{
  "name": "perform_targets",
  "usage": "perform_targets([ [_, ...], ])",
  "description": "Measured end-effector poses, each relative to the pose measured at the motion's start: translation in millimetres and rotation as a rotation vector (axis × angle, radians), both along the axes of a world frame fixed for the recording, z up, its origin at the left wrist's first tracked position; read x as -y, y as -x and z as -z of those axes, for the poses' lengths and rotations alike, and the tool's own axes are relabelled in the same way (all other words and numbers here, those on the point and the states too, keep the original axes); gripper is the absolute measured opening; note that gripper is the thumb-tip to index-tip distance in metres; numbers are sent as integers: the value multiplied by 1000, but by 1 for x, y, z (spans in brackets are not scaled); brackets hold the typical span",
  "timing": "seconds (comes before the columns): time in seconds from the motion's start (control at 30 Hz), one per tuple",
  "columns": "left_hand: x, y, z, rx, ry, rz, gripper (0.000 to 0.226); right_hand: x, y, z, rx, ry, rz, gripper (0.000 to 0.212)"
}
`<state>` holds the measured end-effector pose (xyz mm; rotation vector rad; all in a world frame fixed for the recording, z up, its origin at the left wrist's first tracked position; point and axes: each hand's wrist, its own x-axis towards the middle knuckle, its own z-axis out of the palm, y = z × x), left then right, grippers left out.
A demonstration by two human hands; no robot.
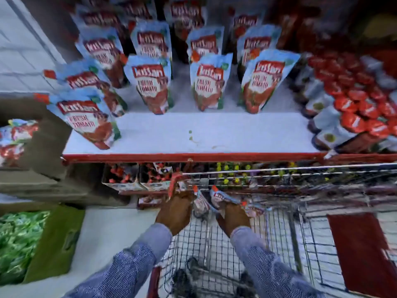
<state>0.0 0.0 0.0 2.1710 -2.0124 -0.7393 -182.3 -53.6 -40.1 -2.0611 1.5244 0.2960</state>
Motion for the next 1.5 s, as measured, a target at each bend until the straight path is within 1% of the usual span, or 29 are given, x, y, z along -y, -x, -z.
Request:
perform_targets([
  [0.03,8,1,13,-7,-39,10,40,2,-7,16,18,-3,21,37],
  [0.1,18,3,33,-39,-22,16,46,8,-19,39,61,5,59,40],
  [0.23,25,-3,61,17,19,91,60,22,-34,68,44,4,71,24],
  [0.3,30,-8,64,18,23,125,65,25,-33,65,31,46,48,22],
  [0.37,32,-11,58,8,10,124,69,23,-31,50,54,88,33,22],
  [0.47,29,-12,36,34,57,125,72,13,-26,0,106,186,-102,21],
  [0.57,17,-8,3,29,128,96,61,-1,-19,-64,145,230,-182,19],
  [0.63,8,-11,-31,36,173,81,46,-6,-16,-109,230,292,-190,23],
  [0.7,2,-20,-72,-27,280,50,36,-5,-17,-154,344,364,-204,23],
  [0.73,-3,-23,-87,-63,312,35,35,-7,-17,-173,355,354,-206,23],
  [0.8,-14,-42,-147,-97,435,-42,35,-8,-27,-228,424,426,-224,22],
  [0.9,-4,-58,-180,-101,550,-33,28,12,-38,-248,576,525,-216,20],
  [0.93,0,-66,-192,-91,586,-67,25,19,-44,-256,640,557,-197,21],
  [1.0,8,-81,-218,-31,672,-137,20,31,-61,-275,746,565,-188,22],
  [1.07,18,-95,-234,35,720,-166,18,46,-82,-287,804,584,-204,20],
  [1.13,30,-109,-239,84,730,-189,18,65,-102,-289,782,602,-225,20],
  [1.2,39,-115,-238,99,704,-218,16,77,-120,-285,731,597,-241,28],
  [1.3,54,-123,-232,96,660,-261,20,93,-140,-273,663,581,-217,17],
  [1.4,64,-128,-221,114,613,-289,26,102,-154,-260,648,572,-203,17],
  [1.5,68,-132,-216,126,601,-314,23,107,-163,-254,645,583,-195,16],
])
